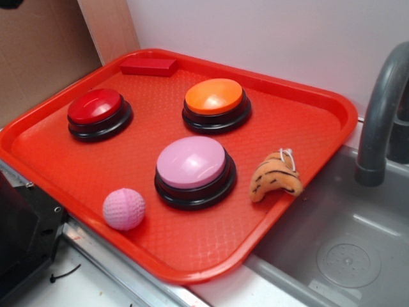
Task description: Push the orange button.
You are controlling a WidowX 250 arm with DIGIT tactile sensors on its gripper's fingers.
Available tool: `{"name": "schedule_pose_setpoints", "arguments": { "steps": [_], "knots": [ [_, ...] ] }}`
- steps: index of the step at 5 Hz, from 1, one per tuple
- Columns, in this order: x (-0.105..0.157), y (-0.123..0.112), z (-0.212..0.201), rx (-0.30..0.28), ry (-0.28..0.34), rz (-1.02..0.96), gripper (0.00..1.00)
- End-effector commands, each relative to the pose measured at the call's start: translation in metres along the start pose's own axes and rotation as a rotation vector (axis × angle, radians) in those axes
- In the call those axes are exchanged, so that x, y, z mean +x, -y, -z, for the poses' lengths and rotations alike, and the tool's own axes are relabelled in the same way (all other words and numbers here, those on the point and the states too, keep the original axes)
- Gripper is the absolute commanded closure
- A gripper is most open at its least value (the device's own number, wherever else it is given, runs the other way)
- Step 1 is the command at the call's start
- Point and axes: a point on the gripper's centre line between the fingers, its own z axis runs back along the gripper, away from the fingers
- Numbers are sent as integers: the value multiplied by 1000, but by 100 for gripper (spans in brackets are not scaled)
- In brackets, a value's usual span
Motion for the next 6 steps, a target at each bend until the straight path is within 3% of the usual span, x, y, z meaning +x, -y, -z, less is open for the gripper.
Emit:
{"name": "schedule_pose_setpoints", "arguments": {
  "steps": [1, 2, 3, 6],
  "knots": [
    [0, 0, 0, 0, 0, 0, 0],
    [48, 11, 24, -11, 44, 12, 0],
    [94, 10, 64, -28, 4, -6, 0],
    [94, 10, 64, -28, 4, -6, 0]
  ]
}}
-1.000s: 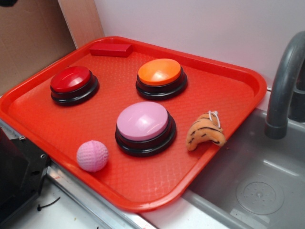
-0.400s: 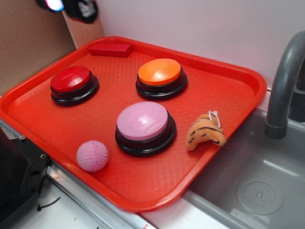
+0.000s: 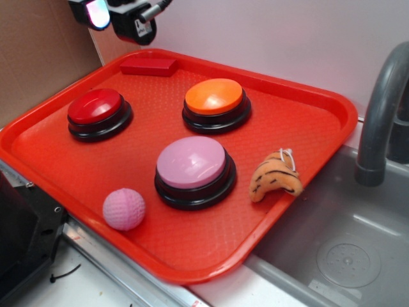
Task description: Push the orange button.
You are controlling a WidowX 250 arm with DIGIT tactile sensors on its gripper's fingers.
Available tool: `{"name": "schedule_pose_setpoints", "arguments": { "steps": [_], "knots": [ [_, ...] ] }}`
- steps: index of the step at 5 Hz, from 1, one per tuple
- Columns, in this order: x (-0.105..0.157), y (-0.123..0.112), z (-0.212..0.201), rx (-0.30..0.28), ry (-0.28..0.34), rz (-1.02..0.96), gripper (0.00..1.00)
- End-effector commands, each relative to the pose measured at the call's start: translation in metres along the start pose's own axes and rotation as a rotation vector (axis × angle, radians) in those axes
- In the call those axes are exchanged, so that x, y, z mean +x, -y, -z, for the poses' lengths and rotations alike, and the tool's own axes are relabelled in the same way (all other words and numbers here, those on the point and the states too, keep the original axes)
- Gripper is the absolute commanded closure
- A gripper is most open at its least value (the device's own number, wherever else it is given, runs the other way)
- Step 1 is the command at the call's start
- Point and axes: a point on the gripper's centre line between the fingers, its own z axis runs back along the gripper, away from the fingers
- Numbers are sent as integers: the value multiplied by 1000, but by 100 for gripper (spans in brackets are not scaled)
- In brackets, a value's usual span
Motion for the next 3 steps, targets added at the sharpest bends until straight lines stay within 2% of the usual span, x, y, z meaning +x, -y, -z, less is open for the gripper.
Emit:
{"name": "schedule_pose_setpoints", "arguments": {
  "steps": [1, 2, 3],
  "knots": [
    [35, 14, 9, 16, 132, 42, 0],
    [53, 19, 32, 42, 133, -37, 0],
    [64, 14, 49, 44, 192, -92, 0]
  ]
}}
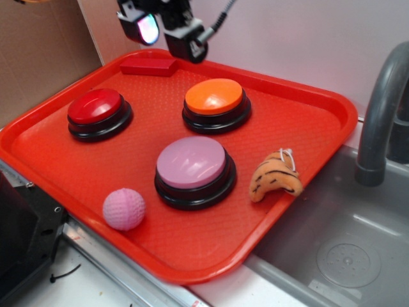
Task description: Push the orange button.
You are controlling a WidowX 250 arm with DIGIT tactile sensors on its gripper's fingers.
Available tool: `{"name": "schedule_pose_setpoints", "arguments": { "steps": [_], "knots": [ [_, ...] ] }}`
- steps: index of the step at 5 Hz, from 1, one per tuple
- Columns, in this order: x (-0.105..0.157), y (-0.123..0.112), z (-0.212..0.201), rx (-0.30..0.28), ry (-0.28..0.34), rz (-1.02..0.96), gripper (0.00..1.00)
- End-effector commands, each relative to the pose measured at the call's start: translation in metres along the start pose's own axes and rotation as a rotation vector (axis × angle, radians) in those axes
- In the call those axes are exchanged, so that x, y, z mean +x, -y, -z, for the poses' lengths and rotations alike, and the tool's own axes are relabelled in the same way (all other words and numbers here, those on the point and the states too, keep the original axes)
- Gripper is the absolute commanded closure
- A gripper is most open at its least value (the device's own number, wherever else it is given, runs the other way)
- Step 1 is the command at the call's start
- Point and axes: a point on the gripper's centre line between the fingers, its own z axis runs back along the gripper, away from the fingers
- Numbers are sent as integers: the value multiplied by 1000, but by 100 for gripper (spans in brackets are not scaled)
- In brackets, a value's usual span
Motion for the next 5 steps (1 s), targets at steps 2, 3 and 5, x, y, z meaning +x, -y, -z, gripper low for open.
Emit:
{"name": "schedule_pose_setpoints", "arguments": {
  "steps": [2, 3, 5],
  "knots": [
    [36, -2, 37, -26, 102, 1, 0],
    [46, -2, 51, -49, 89, 33, 0],
    [47, -1, 70, -52, 24, 55, 0]
  ]
}}
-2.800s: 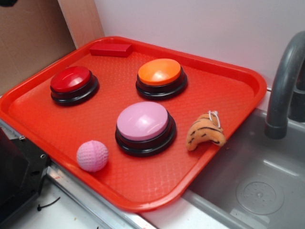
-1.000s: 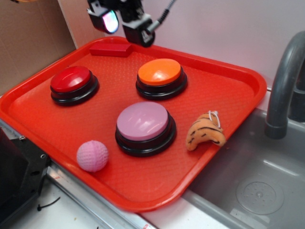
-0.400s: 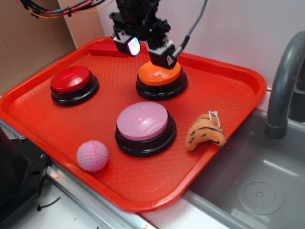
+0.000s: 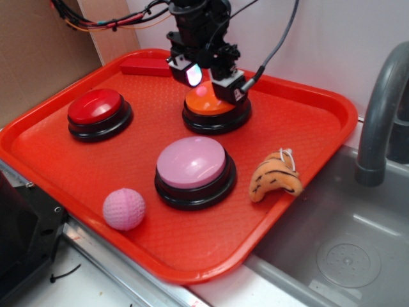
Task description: Push the orange button.
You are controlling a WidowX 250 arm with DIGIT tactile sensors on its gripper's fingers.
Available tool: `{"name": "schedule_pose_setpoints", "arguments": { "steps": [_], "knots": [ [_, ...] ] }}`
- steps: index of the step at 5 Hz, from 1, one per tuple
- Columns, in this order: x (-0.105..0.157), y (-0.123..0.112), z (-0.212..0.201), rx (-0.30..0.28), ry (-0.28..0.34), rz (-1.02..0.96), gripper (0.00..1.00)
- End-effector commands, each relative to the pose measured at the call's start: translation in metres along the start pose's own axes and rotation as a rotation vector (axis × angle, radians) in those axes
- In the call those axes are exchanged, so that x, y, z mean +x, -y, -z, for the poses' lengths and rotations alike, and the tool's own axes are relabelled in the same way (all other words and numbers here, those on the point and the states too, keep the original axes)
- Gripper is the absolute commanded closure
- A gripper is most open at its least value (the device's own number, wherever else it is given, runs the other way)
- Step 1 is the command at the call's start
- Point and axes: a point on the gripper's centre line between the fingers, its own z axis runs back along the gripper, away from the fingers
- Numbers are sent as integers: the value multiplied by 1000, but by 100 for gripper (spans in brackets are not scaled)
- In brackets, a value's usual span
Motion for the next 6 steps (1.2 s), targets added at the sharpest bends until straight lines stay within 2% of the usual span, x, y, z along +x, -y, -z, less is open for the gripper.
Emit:
{"name": "schedule_pose_setpoints", "arguments": {
  "steps": [1, 2, 3, 6],
  "knots": [
    [4, 4, -24, 20, 60, 30, 0],
    [4, 5, -51, 76, 4, 76, 0],
    [3, 4, -66, 63, -16, 63, 0],
    [9, 7, -77, 60, 12, 85, 0]
  ]
}}
